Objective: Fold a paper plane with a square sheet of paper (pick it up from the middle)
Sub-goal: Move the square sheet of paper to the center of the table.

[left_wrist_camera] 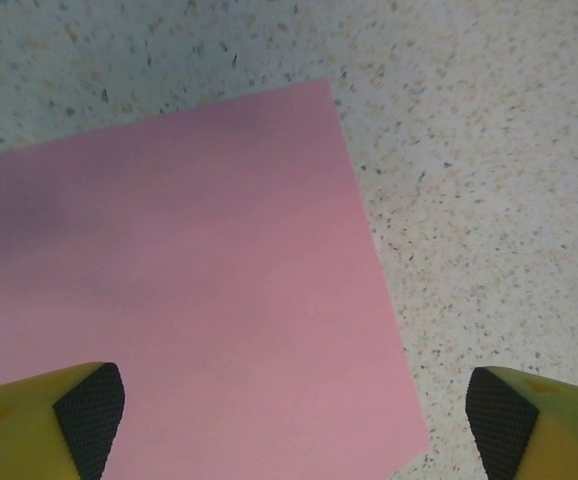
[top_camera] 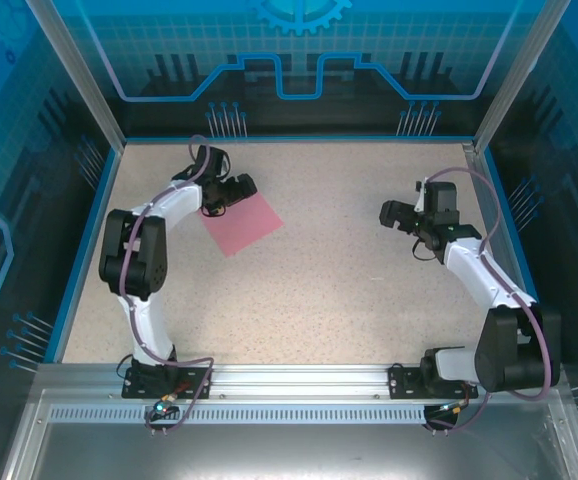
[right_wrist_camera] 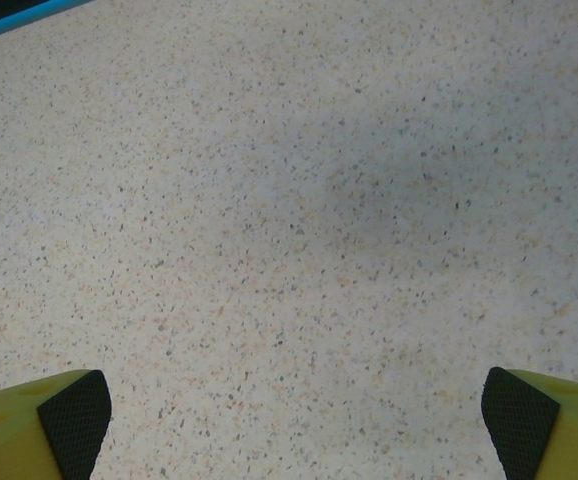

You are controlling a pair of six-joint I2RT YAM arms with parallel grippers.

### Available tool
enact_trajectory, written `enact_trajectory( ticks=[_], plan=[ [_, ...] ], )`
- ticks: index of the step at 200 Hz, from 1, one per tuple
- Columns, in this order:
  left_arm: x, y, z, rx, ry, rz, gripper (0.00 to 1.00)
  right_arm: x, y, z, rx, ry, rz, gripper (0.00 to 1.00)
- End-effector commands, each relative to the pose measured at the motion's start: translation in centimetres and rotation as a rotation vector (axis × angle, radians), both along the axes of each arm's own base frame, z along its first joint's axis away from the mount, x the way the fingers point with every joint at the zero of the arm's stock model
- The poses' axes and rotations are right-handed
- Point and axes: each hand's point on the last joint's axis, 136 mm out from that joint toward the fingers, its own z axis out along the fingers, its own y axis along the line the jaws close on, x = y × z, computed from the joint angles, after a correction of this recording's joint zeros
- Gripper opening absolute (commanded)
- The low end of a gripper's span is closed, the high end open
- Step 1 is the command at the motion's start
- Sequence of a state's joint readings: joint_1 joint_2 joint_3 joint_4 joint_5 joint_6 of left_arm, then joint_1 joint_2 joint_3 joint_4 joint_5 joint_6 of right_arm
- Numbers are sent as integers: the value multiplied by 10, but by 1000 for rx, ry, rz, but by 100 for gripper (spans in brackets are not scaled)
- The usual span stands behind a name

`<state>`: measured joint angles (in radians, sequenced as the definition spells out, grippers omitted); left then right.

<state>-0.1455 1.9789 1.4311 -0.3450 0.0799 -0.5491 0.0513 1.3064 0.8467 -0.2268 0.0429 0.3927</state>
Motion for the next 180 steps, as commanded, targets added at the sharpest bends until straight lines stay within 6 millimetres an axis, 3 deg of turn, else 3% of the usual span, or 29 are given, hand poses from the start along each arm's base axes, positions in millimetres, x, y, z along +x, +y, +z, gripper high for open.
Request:
enact_trajectory(
  ticks=[1,46,88,101,138,180],
  plan=[
    [-6,-10,-16,-31,100,21,90,-5,-2,4,48,-13,-28,99],
    [-15,-18,-40,-1,183,21,88,-10,4,-1,92,28,-35,99],
    [-39,-25,-55,94,279,7,86,-13,19,-2,98,74,17,99],
    [-51,-34,-60,95,316,-19,86,-9,25,6,86,68,32,100],
    [-93,-70,-74,42,409,-91,87,-9,38,6,84,90,54,99],
    [-144,-118,-74,-40,464,-139,88,-15,44,0,55,141,54,99]
  ],
)
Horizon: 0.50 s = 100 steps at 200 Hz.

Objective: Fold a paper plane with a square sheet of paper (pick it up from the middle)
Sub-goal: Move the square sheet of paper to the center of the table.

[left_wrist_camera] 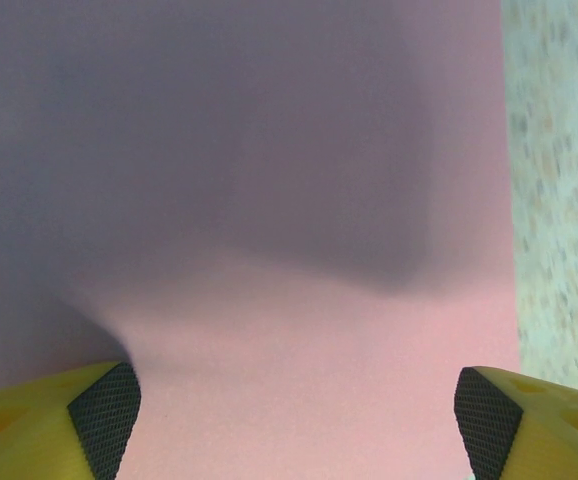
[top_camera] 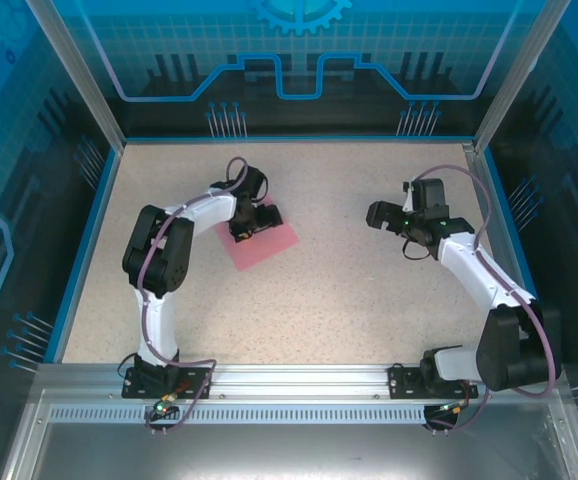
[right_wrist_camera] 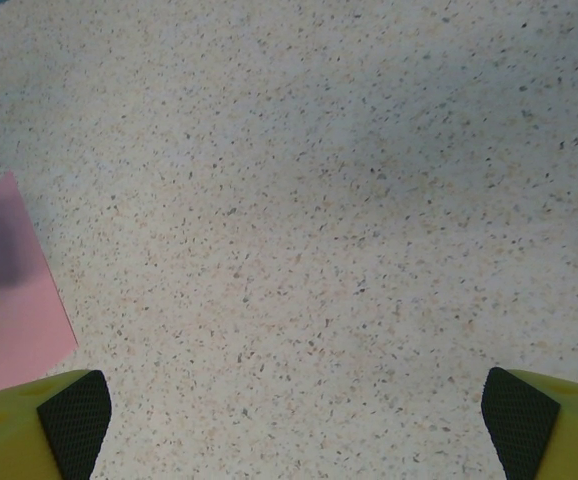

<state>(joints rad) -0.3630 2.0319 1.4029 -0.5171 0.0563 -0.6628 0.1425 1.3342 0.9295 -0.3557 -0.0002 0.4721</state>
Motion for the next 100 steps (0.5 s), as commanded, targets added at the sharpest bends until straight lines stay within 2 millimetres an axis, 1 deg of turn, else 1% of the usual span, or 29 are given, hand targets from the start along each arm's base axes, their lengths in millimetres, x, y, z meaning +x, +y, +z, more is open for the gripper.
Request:
enact_trajectory(
  ticks=[1,14,30,49,71,87,100],
  plan=[
    [-67,-37,-21,-74,200,-24,87,-6,4,-3,-26,53,-6,99],
    [-84,-55,-19,-101,209,-32,88,-10,3,-7,-43,69,-12,99],
    [-102,-76,-17,-134,224,-52,88,-16,6,-11,-41,76,2,99],
    [-121,-99,-11,-164,221,-81,88,-24,9,-15,-27,80,10,100],
    [-140,-124,-4,-192,231,-134,90,-32,8,-20,-29,103,8,100],
    [-143,-136,6,-232,216,-157,91,-36,6,-22,-44,115,11,99],
    [-140,-140,21,-267,181,-161,92,-38,6,-20,-78,108,15,99]
  ],
)
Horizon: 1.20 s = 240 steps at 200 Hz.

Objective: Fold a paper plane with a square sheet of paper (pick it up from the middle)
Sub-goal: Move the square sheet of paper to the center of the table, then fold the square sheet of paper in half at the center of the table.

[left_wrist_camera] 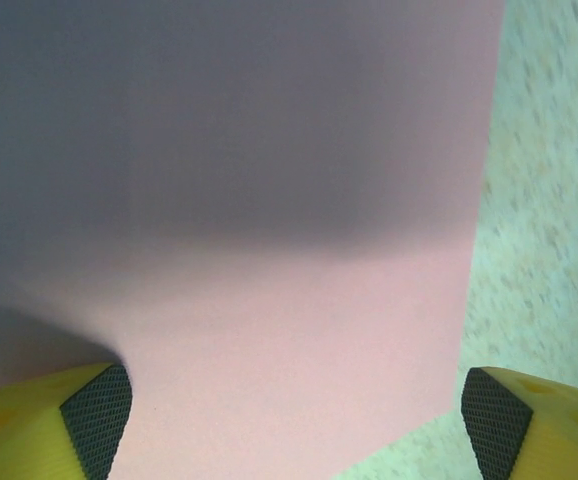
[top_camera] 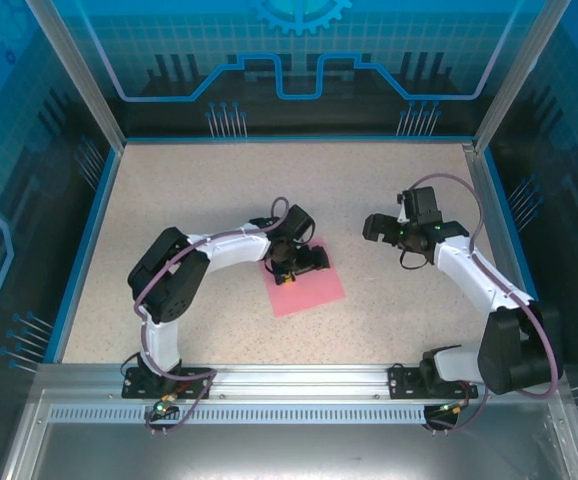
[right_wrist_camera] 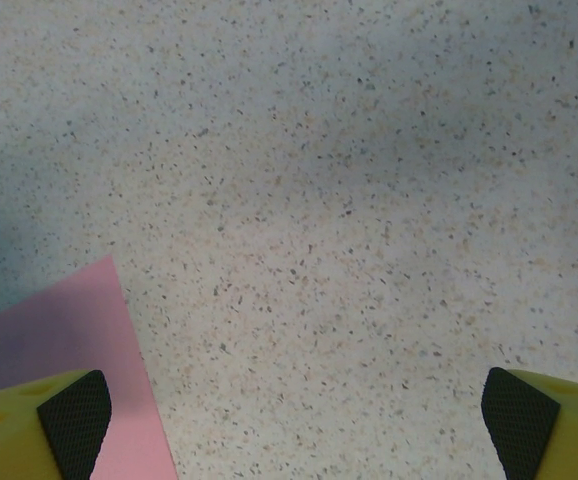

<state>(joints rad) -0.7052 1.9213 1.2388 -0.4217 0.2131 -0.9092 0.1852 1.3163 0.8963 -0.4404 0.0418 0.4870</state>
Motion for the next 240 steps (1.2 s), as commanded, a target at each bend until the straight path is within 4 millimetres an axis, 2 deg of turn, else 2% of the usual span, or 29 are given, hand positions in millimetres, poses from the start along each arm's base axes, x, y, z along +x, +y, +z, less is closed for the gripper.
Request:
enact_trajectory(
  ticks=[1,29,43,53,80,103,123,144,180,200,240],
  plan=[
    [-18,-8,14,-70,57,7,92,-12,2,1,-40,10,11,99],
    [-2,-2,62,-100,-60,18,94,-17,22,10,-69,-5,68,99],
    [8,16,82,-100,-108,55,96,-24,39,9,-83,23,94,99],
    [15,36,90,-91,-131,99,97,-29,52,3,-95,58,112,99],
    [27,104,89,-32,-163,239,98,-45,97,-22,-168,174,184,99],
    [30,152,86,-4,-167,334,98,-53,140,-38,-262,247,290,99],
    [29,182,85,24,-178,391,98,-60,169,-53,-332,319,370,99],
    [28,207,81,49,-173,440,98,-64,185,-69,-355,382,405,100],
    [28,223,71,57,-149,473,99,-64,196,-86,-343,434,430,99],
    [31,224,68,60,-136,469,99,-65,203,-97,-318,473,477,100],
    [36,220,62,49,-114,460,98,-69,203,-109,-309,522,481,99]
  ],
)
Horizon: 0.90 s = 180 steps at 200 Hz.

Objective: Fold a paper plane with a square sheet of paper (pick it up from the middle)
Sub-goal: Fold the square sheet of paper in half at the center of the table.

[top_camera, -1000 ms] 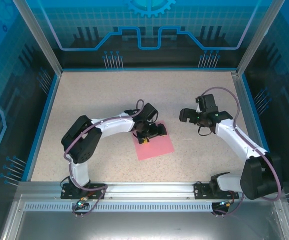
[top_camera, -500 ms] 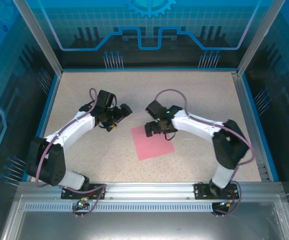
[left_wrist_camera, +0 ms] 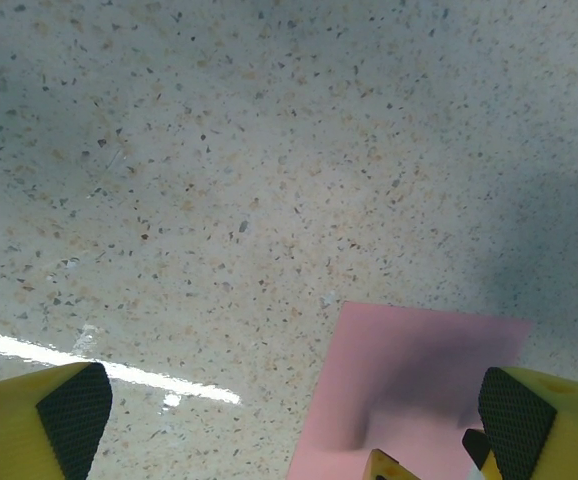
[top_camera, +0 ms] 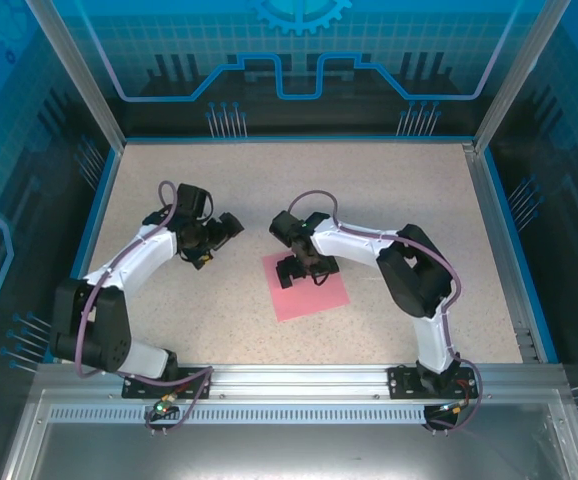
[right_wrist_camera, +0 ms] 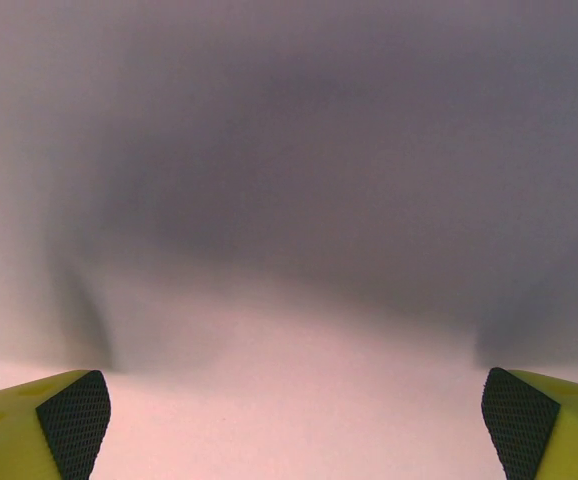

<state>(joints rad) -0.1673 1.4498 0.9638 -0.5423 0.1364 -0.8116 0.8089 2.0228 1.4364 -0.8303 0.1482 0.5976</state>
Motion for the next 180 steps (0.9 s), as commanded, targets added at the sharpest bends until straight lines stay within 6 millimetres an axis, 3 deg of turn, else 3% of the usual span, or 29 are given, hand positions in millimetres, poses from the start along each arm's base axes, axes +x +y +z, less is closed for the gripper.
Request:
enact_trajectory(
  ticks=[1,99,147,180],
  plan=[
    [1,-2,-3,-11,23,-22,98,-6,0,-4,2,63,3,99],
    [0,-4,-6,-21,38,-25,99,-19,-26,-47,-106,143,-57,94],
    [-2,-5,-7,-27,42,-29,98,-16,-30,-47,-98,137,-74,90],
    [-5,-6,-7,-34,44,-31,99,-8,-20,-32,-27,93,-74,80]
  ],
)
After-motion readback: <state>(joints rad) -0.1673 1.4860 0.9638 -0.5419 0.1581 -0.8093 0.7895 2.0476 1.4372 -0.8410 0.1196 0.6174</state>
